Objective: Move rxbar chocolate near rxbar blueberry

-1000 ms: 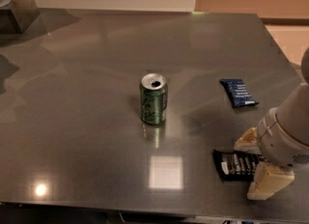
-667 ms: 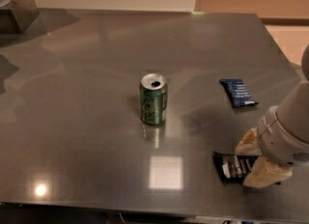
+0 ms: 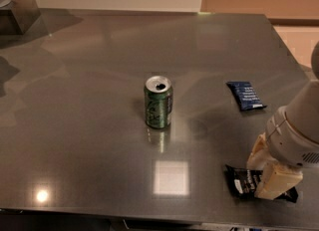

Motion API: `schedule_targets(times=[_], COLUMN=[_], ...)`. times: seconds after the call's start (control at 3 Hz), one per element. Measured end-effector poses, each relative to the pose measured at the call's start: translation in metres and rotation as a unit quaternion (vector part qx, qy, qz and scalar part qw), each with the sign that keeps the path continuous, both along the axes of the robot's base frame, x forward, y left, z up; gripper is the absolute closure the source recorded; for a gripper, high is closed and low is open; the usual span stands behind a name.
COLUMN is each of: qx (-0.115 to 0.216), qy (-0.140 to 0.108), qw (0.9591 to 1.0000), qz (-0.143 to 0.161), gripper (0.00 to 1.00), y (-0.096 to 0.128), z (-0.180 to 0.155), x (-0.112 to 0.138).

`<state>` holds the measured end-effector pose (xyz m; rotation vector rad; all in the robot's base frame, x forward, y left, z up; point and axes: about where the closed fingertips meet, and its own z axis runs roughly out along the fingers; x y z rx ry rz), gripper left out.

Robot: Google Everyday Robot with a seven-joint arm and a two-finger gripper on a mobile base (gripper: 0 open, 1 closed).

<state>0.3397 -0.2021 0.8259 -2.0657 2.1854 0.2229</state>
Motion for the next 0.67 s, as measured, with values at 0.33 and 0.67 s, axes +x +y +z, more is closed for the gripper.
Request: schedule_targets(times=[0.33,0.67], qx=[-0.009,-0.016], qy=[-0.016,-0.029], qw=[0.9994,0.9964], qz=[-0.03,-0.078], gripper=[1.0,1.0], y=[-0.006,-0.024], z=[0.015,0.032], x=[0.022,0.059])
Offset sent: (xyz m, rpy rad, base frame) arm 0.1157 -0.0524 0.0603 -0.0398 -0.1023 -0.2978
